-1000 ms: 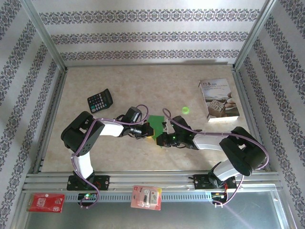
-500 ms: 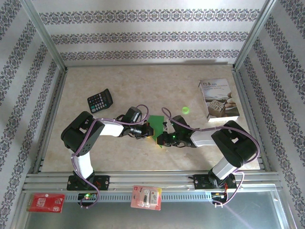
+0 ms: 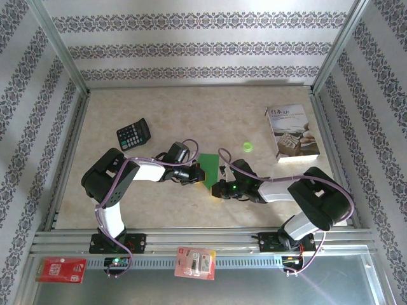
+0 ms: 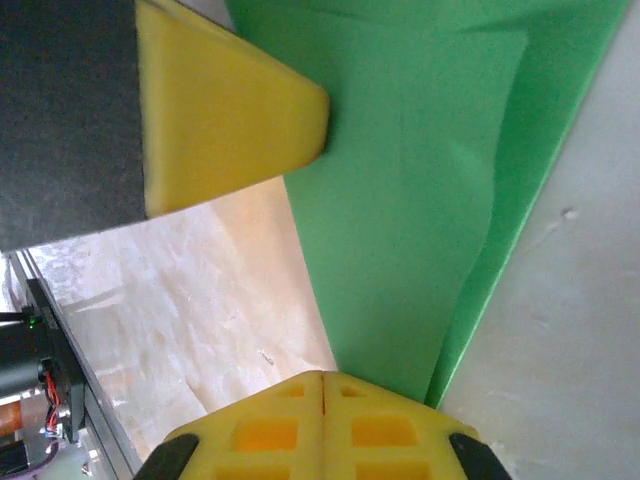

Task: Fold a paper plane with a square sheet of paper (pick it up from the middle)
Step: Third fold the triangle at the center of the table.

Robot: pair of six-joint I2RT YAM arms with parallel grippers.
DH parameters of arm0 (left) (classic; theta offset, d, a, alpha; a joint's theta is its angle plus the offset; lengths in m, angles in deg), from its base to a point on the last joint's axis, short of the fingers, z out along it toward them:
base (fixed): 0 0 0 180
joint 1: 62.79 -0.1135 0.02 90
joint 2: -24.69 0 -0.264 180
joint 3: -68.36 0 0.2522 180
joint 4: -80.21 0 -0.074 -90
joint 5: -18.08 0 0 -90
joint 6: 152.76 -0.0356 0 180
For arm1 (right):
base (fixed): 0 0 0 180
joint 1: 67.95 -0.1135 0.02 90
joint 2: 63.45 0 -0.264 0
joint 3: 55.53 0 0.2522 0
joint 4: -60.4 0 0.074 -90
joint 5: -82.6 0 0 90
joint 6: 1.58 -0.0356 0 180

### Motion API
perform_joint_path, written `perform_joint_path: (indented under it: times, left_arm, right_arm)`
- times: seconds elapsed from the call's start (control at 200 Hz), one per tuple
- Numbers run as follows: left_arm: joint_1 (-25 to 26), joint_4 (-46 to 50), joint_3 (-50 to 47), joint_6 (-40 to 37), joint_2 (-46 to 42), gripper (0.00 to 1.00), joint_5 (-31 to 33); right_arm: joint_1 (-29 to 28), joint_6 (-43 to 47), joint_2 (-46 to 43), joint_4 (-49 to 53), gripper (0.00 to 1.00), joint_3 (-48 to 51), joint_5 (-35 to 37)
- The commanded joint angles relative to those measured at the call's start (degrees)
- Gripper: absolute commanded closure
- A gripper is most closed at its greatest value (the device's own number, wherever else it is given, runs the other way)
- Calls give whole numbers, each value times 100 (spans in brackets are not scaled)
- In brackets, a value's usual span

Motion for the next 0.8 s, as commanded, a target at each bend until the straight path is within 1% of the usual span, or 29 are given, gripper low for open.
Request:
perform_joint_path:
  times: [0.0, 0.07, 0.205, 0.385, 0.415, 0.545, 0.799]
  left_arm:
    - [-84, 1111, -206, -282, 328, 100, 683]
    - [-80, 1147, -191, -292, 315, 100, 706]
    - [-82, 1146, -191, -285, 314, 100, 684]
    - [-84, 1141, -179, -275, 296, 100, 681]
    - [-83, 1144, -173, -275, 294, 100, 671]
    - [-84, 1091, -187, -222, 296, 100, 660]
    - [-82, 1055, -136, -196, 296, 100, 640]
  right_arm:
    - [-203, -122, -92, 1349, 100, 389, 144]
    - [-207, -199, -261, 1368, 100, 575, 171]
    - [-168, -231, -616, 1488, 100, 639, 141]
    - [81, -299, -1227, 1404, 100, 376, -78]
    - [107, -308, -1258, 1372, 100, 144, -101]
    - [115, -285, -1101, 1260, 100, -239, -142]
    - [89, -224, -275, 949, 100, -772, -171]
